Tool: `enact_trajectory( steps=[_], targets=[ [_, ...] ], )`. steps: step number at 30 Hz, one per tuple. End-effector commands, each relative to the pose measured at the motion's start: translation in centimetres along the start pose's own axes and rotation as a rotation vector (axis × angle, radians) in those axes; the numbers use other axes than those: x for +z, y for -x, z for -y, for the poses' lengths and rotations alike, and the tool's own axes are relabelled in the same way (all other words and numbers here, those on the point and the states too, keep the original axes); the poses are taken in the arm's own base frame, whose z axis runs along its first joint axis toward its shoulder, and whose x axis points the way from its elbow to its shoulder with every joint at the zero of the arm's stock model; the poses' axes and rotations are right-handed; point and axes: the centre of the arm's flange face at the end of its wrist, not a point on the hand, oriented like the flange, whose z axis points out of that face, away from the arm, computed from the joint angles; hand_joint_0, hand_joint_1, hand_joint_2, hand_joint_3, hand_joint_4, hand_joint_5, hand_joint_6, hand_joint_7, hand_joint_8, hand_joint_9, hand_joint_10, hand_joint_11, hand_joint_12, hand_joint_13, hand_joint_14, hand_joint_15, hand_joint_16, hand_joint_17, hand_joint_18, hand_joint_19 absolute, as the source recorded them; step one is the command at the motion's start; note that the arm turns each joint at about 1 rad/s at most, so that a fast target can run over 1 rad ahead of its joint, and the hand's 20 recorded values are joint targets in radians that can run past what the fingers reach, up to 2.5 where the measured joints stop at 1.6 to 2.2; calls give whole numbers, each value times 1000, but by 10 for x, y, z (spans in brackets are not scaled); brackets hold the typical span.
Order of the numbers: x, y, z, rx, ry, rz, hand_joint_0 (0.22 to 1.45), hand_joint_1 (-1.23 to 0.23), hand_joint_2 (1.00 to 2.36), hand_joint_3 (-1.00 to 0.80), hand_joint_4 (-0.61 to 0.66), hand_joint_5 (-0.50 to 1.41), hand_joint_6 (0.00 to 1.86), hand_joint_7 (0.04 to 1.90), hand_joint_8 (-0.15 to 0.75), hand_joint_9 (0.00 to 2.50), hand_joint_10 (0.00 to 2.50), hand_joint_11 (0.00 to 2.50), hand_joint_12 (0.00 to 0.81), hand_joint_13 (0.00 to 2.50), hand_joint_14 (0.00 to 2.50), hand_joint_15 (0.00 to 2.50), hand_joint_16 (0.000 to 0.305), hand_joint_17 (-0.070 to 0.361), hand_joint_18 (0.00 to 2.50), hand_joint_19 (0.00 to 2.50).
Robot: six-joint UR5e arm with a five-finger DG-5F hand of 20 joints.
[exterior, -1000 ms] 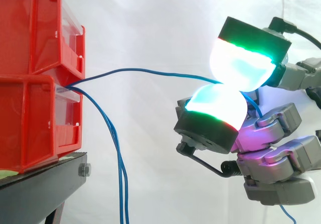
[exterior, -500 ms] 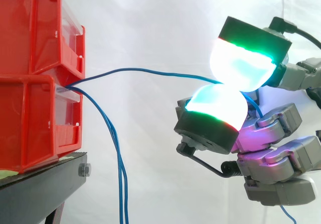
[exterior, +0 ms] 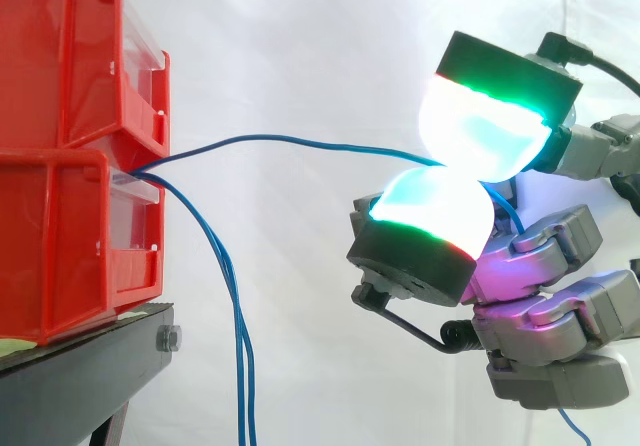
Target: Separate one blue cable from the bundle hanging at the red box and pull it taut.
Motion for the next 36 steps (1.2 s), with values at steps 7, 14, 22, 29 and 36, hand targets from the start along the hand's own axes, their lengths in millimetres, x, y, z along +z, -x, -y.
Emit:
enact_trajectory(
  steps=[7, 14, 22, 29, 36],
  targets=[
    [0, 0, 0, 0, 0, 0, 733, -744, 1008, -397, -12, -204, 888, 1036, 337, 722, 1831, 1348, 406, 940, 862, 1437, 46, 104, 1123, 1186],
    [0, 0, 0, 0, 0, 0, 733, -744, 1009, -397, -13, -203, 889, 1025, 343, 722, 1827, 1349, 406, 942, 861, 1444, 47, 105, 1123, 1185],
    [0, 0, 0, 0, 0, 0, 733, -743, 1008, -399, -12, -204, 888, 1035, 340, 720, 1812, 1363, 405, 942, 861, 1440, 47, 105, 1123, 1175],
    [0, 0, 0, 0, 0, 0, 734, -743, 1009, -399, -12, -204, 888, 1034, 342, 716, 1814, 1359, 408, 942, 858, 1432, 46, 104, 1122, 1185],
    [0, 0, 0, 0, 0, 0, 734, -743, 1009, -399, -12, -204, 888, 1034, 342, 712, 1813, 1366, 400, 938, 855, 1451, 47, 105, 1123, 1184]
  ],
)
